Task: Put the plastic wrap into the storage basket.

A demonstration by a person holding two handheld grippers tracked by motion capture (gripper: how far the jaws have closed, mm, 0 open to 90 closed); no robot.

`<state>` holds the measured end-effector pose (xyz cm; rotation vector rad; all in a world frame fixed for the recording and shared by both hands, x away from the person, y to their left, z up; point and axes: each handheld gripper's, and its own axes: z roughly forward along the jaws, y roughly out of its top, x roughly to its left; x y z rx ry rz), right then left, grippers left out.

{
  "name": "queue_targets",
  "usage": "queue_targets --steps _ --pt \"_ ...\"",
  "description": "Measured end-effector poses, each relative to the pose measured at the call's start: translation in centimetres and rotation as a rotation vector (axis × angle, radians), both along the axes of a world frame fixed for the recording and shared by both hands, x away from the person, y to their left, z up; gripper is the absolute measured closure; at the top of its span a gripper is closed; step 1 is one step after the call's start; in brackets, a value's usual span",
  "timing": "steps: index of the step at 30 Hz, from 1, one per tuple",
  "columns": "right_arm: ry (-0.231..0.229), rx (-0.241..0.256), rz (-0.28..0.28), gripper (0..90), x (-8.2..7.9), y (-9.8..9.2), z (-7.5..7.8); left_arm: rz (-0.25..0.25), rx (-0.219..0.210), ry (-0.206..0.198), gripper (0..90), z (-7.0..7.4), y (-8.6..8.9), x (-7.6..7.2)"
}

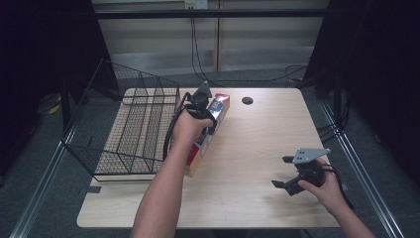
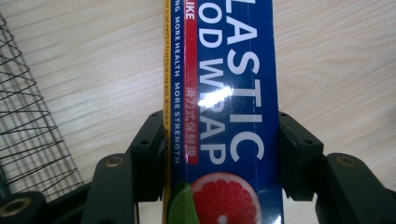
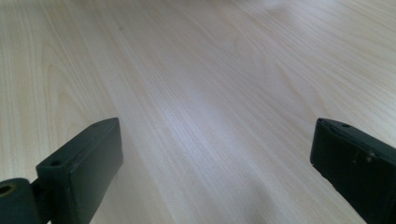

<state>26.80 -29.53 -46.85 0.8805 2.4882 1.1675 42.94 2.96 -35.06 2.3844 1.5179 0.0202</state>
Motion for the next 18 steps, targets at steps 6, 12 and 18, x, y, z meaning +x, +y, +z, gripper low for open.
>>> queue_targets --steps 6,12,18 --pt "-0.003 0.006 0.003 2.2 0.0 0.0 0.0 0.008 -0.01 -0.002 44.1 0.9 0.7 0.0" --pt "0.004 0.008 0.011 2.0 0.0 0.1 0.0 0.034 -0.016 -0.003 44.0 1.7 1.5 0.1" --pt "0.002 0.01 0.007 2.0 0.0 0.1 0.0 0.05 -0.014 0.003 44.1 2.5 2.4 0.1"
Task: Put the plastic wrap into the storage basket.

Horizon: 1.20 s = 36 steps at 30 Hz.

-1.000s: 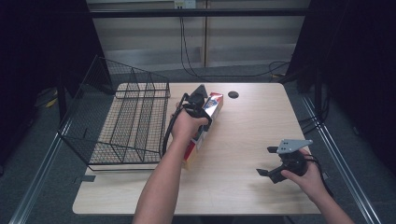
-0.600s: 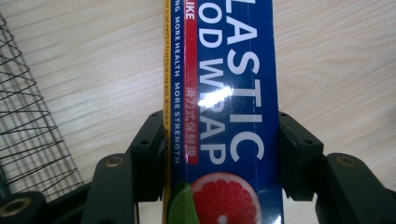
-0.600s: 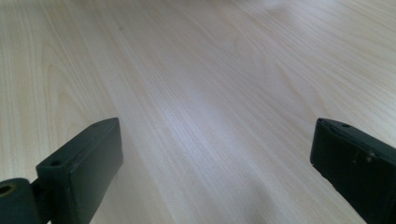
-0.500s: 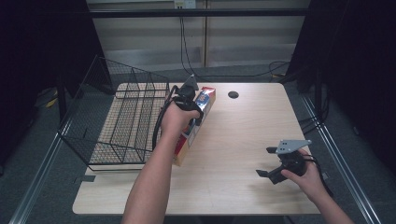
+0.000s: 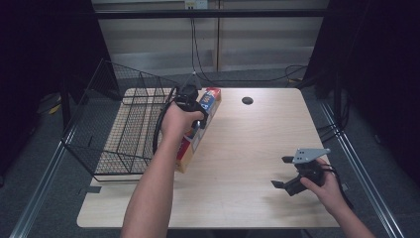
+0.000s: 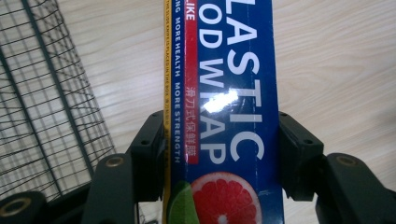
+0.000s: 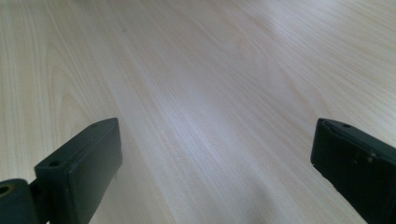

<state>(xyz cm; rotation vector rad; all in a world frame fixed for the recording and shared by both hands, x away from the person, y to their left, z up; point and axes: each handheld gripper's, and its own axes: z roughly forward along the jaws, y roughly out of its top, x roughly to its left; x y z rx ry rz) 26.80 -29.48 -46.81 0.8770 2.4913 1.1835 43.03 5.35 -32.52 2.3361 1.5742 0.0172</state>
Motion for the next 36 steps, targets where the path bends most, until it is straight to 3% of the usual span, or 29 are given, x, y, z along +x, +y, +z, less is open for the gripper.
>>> queue_targets --steps 7,12,36 --pt "-0.002 0.001 0.002 1.9 0.0 0.0 0.0 0.037 -0.008 -0.011 44.0 1.0 1.3 0.0" --pt "-0.004 0.0 0.0 1.9 0.0 0.1 0.1 0.043 0.011 -0.016 44.0 1.9 2.3 -0.1" --pt "-0.002 -0.002 0.005 1.9 -0.1 0.1 0.0 0.103 0.015 -0.029 44.1 4.6 4.8 -0.2"
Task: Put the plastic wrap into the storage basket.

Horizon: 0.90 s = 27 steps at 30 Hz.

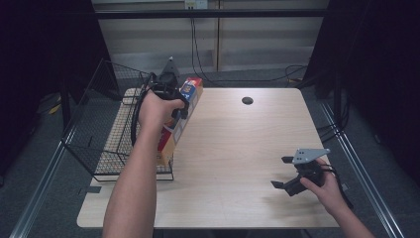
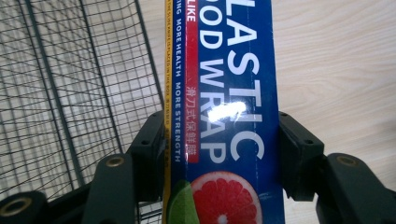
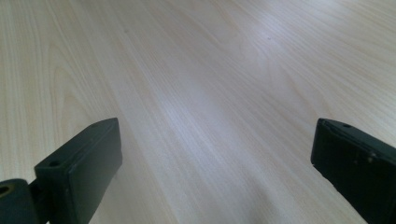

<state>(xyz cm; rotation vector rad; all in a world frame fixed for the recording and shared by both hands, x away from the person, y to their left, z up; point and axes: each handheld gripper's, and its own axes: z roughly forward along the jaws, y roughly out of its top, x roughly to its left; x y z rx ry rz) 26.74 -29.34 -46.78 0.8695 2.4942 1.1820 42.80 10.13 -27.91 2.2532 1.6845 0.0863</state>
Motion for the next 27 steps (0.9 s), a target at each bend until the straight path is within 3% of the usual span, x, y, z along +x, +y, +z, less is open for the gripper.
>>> queue_targets --steps 27 --pt "0.003 -0.011 0.007 1.9 0.0 0.3 -0.2 0.066 0.013 -0.02 44.0 2.3 4.0 -0.4"
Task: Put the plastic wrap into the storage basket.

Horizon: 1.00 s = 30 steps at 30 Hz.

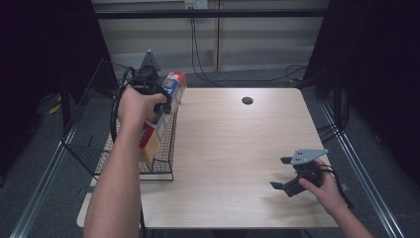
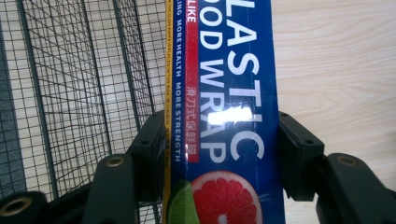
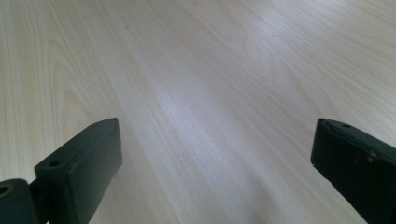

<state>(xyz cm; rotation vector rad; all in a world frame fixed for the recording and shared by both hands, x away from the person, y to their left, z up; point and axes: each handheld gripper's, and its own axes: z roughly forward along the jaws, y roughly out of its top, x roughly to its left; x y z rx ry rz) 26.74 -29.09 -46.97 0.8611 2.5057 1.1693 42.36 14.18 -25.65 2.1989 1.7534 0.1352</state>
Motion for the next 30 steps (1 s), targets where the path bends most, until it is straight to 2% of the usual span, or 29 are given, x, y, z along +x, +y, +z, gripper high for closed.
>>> queue_targets --steps 30 --pt "0.005 -0.005 0.003 1.9 0.1 0.2 -0.2 0.087 0.01 -0.005 44.0 0.9 4.4 -0.3"
